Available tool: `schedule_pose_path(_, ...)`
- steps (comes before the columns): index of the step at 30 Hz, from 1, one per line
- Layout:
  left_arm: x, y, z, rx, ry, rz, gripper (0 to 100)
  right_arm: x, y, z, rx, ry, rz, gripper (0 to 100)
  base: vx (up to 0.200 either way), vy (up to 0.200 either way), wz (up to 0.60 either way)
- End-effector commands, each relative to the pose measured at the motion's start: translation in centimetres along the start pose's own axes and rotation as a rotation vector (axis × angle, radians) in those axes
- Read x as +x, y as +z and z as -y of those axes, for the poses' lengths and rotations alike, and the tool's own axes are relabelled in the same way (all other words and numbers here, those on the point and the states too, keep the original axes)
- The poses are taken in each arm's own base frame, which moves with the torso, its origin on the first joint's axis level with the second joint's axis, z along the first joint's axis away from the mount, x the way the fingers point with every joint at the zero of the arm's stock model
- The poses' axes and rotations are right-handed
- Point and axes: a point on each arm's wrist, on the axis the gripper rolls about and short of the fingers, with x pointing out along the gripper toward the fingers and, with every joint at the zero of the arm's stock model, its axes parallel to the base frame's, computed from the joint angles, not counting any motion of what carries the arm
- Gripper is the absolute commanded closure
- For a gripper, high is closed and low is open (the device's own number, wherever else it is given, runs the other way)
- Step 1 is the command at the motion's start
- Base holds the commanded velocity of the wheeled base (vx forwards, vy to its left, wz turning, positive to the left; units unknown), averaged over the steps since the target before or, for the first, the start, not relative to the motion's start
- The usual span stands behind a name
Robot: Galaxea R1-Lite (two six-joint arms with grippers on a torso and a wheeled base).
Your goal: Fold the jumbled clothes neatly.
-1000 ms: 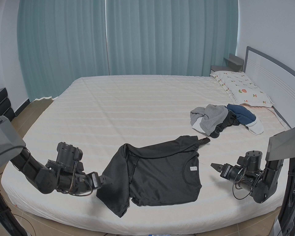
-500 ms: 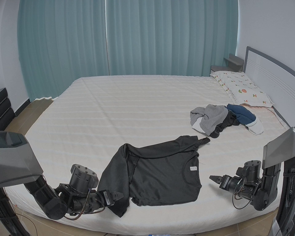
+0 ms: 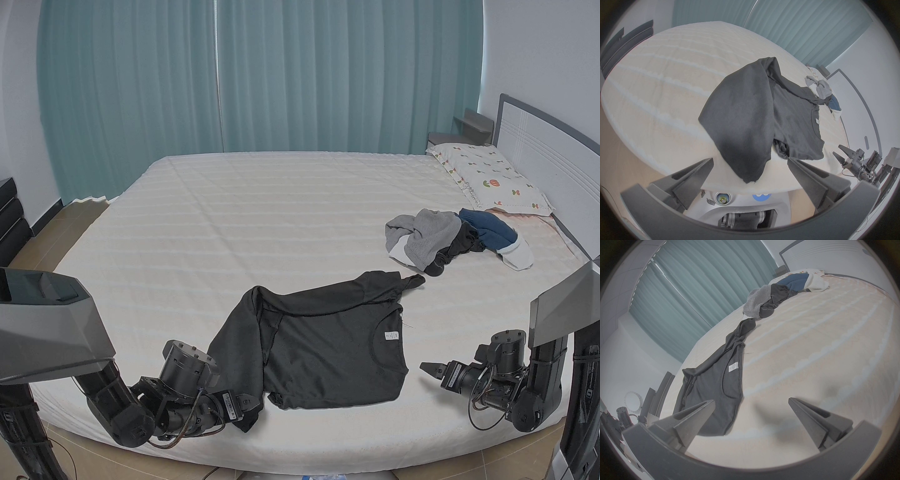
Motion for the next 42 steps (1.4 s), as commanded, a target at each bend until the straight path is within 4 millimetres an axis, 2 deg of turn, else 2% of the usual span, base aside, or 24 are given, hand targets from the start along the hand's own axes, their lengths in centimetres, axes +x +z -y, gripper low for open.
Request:
schedule_pose_path(1, 0.9, -0.6, -0.1, 0.008, 0.023, -0.024, 0, 0.0, 0.1, -0.1, -0.002, 0.009, 0.010, 0, 0.000, 0.000, 0.00)
schedule_pose_path(11, 3.5, 0.5, 0.7, -0.039, 0.046, 0.024, 0, 0.0, 0.1, -0.3, -0.005, 0.014, 0.010, 0, 0.000, 0.000, 0.00)
schedule_pose_path(20, 4.1, 1.3, 1.6, -0.043, 0.025, 0.058, 0, 0.0, 0.2, -0.3, -0.005, 0.017, 0.014, 0, 0.000, 0.000, 0.00)
schedule_pose_path(21, 4.1, 1.4, 1.7, -0.044, 0.023, 0.061, 100, 0.0, 0.2, -0.3, -0.005, 0.018, 0.015, 0, 0.000, 0.000, 0.00)
schedule_pose_path(26, 4.1, 1.9, 1.3, -0.066, 0.028, 0.073, 100, 0.0, 0.1, -0.4, -0.006, 0.018, 0.013, 0, 0.000, 0.000, 0.00)
schedule_pose_path(30, 3.3, 3.9, 1.1, -0.189, -0.005, 0.131, 100, 0.0, 0.3, -0.5, -0.006, 0.021, 0.023, 0, 0.000, 0.000, 0.00)
schedule_pose_path(32, 2.6, 5.9, 0.9, -0.247, -0.029, 0.187, 100, -0.1, 0.4, -0.5, -0.003, 0.021, 0.026, 0, 0.000, 0.000, 0.00)
schedule_pose_path(33, 2.5, 5.9, 0.9, -0.249, -0.028, 0.189, 100, -0.1, 0.3, -0.5, -0.005, 0.020, 0.025, 0, 0.000, 0.000, 0.00)
schedule_pose_path(38, 0.7, 10.9, -0.3, -0.341, -0.072, 0.338, 100, -0.1, 0.3, -0.5, 0.004, 0.020, 0.025, 0, 0.000, 0.000, 0.00)
schedule_pose_path(42, -0.1, 15.1, -2.2, -0.428, -0.084, 0.459, 100, 0.0, 0.3, -0.7, 0.030, 0.030, 0.023, 0, 0.000, 0.000, 0.00)
